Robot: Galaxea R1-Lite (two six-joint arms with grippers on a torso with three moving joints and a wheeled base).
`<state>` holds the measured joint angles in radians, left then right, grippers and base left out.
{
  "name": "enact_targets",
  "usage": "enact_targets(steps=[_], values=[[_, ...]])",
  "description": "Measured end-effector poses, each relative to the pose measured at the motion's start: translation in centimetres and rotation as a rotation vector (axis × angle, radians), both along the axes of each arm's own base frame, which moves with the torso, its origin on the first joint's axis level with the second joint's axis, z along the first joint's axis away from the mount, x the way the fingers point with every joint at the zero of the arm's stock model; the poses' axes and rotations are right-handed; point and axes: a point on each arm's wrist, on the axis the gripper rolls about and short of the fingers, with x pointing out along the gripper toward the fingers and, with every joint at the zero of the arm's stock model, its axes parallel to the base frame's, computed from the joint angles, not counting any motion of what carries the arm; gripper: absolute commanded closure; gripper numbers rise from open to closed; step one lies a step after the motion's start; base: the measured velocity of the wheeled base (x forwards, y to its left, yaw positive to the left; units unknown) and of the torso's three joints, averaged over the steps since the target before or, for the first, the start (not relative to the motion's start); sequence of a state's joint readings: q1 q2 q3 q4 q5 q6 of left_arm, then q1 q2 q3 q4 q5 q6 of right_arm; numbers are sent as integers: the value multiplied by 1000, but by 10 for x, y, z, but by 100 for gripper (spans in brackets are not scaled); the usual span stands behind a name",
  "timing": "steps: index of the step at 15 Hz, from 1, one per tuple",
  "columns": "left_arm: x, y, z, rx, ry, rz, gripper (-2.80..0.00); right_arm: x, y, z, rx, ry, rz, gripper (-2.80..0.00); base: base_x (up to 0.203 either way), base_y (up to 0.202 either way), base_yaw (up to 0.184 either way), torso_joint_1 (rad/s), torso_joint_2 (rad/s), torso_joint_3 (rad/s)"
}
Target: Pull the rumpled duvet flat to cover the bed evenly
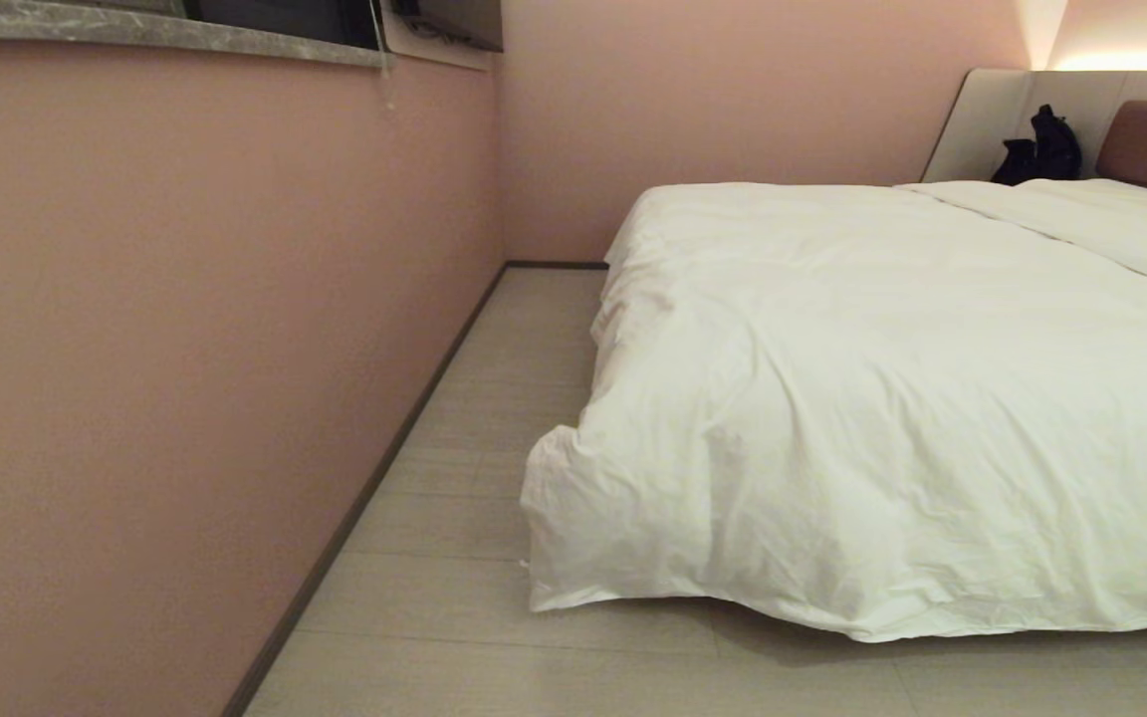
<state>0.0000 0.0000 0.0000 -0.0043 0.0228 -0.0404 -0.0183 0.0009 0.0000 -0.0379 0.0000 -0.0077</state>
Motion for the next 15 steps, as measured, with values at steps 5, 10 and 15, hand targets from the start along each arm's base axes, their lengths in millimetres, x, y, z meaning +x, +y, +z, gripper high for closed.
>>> enact_targets(steps=[5, 10, 15], values=[[0, 0, 0, 0, 0, 0, 0, 0, 0, 0, 3, 0, 0, 0, 0, 0, 0, 0, 0, 0], [0, 0, 0, 0, 1, 0, 0, 0, 0, 0, 6, 0, 0, 0, 0, 0, 0, 0, 0, 0], [0, 0, 0, 0, 1, 0, 0, 0, 0, 0, 6, 0, 0, 0, 0, 0, 0, 0, 0, 0]])
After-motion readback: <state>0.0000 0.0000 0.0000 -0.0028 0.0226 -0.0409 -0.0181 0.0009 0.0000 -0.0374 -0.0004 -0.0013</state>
